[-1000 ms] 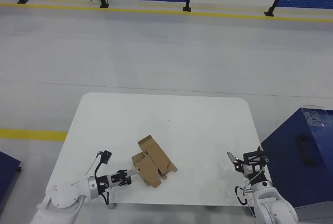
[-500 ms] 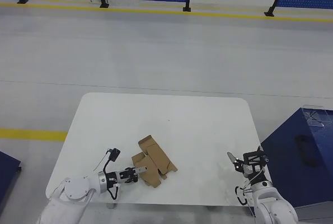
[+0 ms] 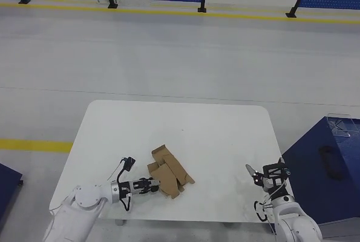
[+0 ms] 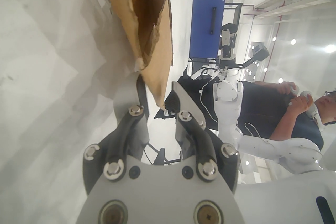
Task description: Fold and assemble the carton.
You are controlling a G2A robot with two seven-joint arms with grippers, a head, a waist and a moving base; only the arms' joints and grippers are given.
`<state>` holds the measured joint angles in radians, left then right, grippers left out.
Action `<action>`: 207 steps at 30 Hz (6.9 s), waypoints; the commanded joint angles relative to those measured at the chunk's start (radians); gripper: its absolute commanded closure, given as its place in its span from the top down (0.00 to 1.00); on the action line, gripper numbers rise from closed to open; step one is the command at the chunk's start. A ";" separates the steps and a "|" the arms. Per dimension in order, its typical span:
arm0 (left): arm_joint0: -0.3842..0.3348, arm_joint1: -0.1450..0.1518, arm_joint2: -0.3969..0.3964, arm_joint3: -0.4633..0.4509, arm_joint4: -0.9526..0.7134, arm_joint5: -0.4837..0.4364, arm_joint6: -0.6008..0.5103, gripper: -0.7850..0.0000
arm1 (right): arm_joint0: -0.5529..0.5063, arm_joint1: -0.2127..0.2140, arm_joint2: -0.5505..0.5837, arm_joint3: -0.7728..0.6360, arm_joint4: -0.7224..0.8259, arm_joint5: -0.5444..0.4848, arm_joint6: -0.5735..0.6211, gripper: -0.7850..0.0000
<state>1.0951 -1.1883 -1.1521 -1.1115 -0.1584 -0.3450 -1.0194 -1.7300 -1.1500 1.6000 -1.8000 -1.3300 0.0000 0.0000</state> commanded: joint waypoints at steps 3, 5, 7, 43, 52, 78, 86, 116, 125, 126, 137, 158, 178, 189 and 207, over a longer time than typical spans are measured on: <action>0.023 0.010 -0.030 -0.025 -0.046 -0.078 -0.038 0.00 | 0.000 0.000 0.000 0.000 0.000 0.000 0.000 1.00; 0.046 0.019 -0.051 -0.076 -0.074 -0.114 -0.101 0.00 | 0.000 0.000 0.000 0.000 0.000 0.000 0.000 1.00; 0.081 0.032 -0.083 -0.144 -0.098 -0.149 -0.149 0.00 | 0.000 0.000 0.000 0.000 0.000 0.000 0.000 1.00; 0.234 0.089 -0.165 -0.463 -0.135 -0.192 -0.264 0.00 | 0.222 0.050 0.108 0.014 0.834 -0.485 1.160 1.00; 0.235 0.100 -0.114 -0.484 -0.119 -0.233 -0.223 0.00 | 0.613 0.162 -0.220 0.318 1.650 -0.277 1.536 1.00; 0.155 0.075 0.018 -0.416 -0.273 -0.262 -0.185 0.00 | 0.690 0.198 -0.340 0.374 1.762 -0.268 1.536 1.00; 0.159 0.075 0.021 -0.426 -0.264 -0.246 -0.163 0.00 | 0.677 0.194 -0.344 0.352 1.776 -0.286 1.485 1.00; 0.113 0.079 0.031 -0.354 -0.310 -0.156 -0.115 1.00 | 0.731 0.168 -0.423 0.457 1.938 -0.375 1.445 0.00; 0.174 0.121 -0.157 -0.349 -0.353 -0.167 -0.164 1.00 | 0.731 0.168 -0.423 0.457 1.938 -0.375 1.445 0.00; 0.176 0.123 -0.165 -0.349 -0.356 -0.167 -0.167 1.00 | 0.731 0.168 -0.423 0.457 1.938 -0.375 1.445 0.00; 0.174 0.126 -0.181 -0.334 -0.334 -0.177 -0.134 1.00 | 0.715 0.170 -0.386 0.385 1.946 -0.442 1.376 0.00; 0.174 0.126 -0.181 -0.334 -0.334 -0.177 -0.134 1.00 | 0.519 0.184 -0.217 -0.117 1.757 -0.877 0.943 0.00; 0.174 0.126 -0.181 -0.334 -0.334 -0.177 -0.134 1.00 | 0.781 0.073 -0.624 0.260 3.171 -0.037 1.536 0.00; 0.174 0.126 -0.181 -0.334 -0.334 -0.177 -0.134 1.00 | 0.737 -0.017 -0.797 0.245 3.655 0.464 1.356 0.00; 0.174 0.126 -0.181 -0.334 -0.334 -0.177 -0.134 1.00 | 0.842 -0.065 -0.696 0.464 2.837 -0.046 1.536 0.00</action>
<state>1.2688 -1.0627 -1.3333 -1.4455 -0.4922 -0.5218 -1.1533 -0.9023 -1.2196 0.8804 -1.3468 1.7382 0.1405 1.5362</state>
